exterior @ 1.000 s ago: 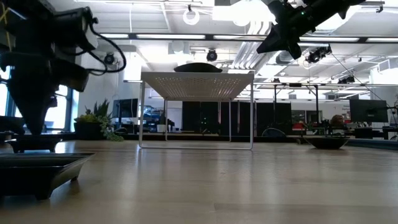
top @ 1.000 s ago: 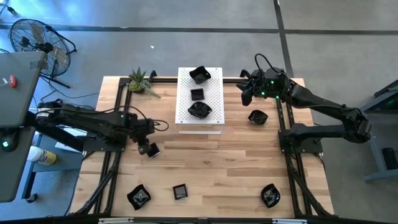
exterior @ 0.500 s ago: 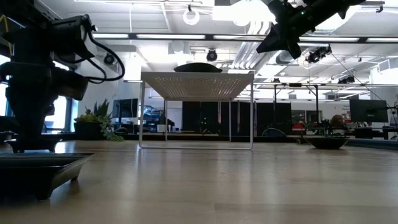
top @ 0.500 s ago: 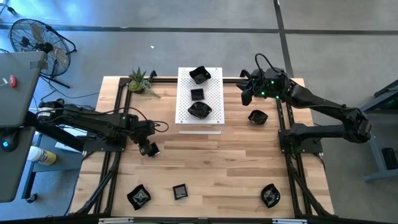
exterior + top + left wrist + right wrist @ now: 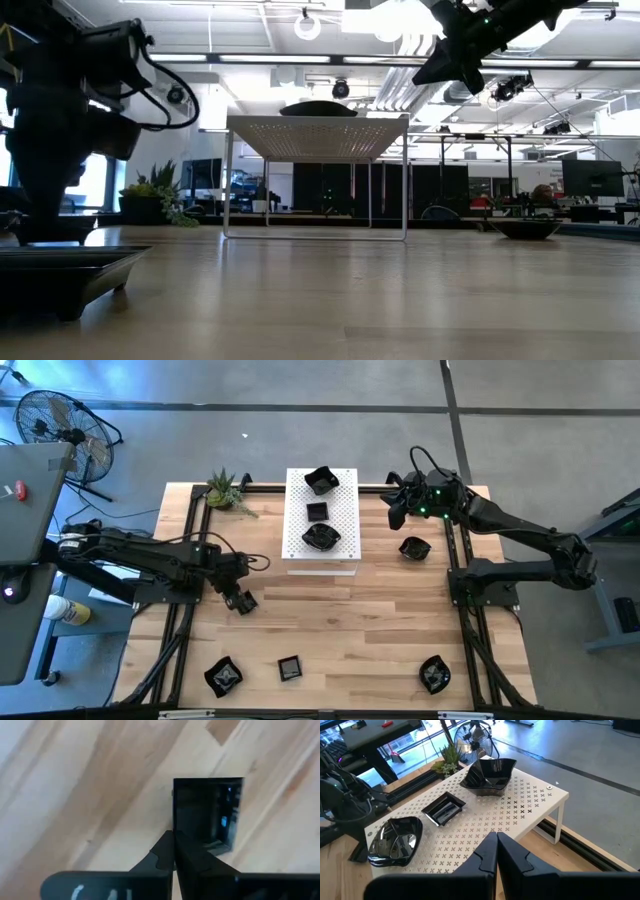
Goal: Pick & Place Mini shaped plates
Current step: Stack the black square plate on top of the black square plate on the shelf
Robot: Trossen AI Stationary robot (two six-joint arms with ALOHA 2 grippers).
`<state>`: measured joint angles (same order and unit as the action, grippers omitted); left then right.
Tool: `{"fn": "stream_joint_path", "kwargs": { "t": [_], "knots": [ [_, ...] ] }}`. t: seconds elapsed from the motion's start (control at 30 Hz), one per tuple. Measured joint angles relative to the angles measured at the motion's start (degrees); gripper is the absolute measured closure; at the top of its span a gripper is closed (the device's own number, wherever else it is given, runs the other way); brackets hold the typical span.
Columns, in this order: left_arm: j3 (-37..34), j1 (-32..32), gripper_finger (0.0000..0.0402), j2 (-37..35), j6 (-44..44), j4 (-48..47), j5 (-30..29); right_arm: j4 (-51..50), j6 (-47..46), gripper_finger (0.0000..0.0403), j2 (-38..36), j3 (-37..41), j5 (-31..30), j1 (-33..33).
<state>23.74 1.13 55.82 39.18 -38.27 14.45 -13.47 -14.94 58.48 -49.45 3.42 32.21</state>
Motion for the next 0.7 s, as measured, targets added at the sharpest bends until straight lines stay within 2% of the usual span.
{"fn": "stream_joint_path", "kwargs": {
  "t": [0.17, 0.43, 0.57, 0.7],
  "knots": [
    [3.9, 0.0, 0.0401, -4.2, 6.3, -1.4, 0.3, 0.0, 0.0, 0.04, 0.0, 0.0, 0.0, 0.0],
    [16.0, 0.0, 0.0401, -10.5, 19.1, -2.7, -2.1, -0.1, 1.1, 0.04, 0.0, 0.0, 0.0, 0.0],
    [23.0, 0.0, 0.0401, -10.7, 24.3, -2.2, -7.9, -0.1, 2.4, 0.04, 0.0, 0.0, 0.6, 0.0],
    [28.1, 0.0, 0.0401, -8.6, 32.1, -1.1, -21.2, -0.1, 3.6, 0.04, 0.0, 0.0, 0.9, 0.0]
  ]
}}
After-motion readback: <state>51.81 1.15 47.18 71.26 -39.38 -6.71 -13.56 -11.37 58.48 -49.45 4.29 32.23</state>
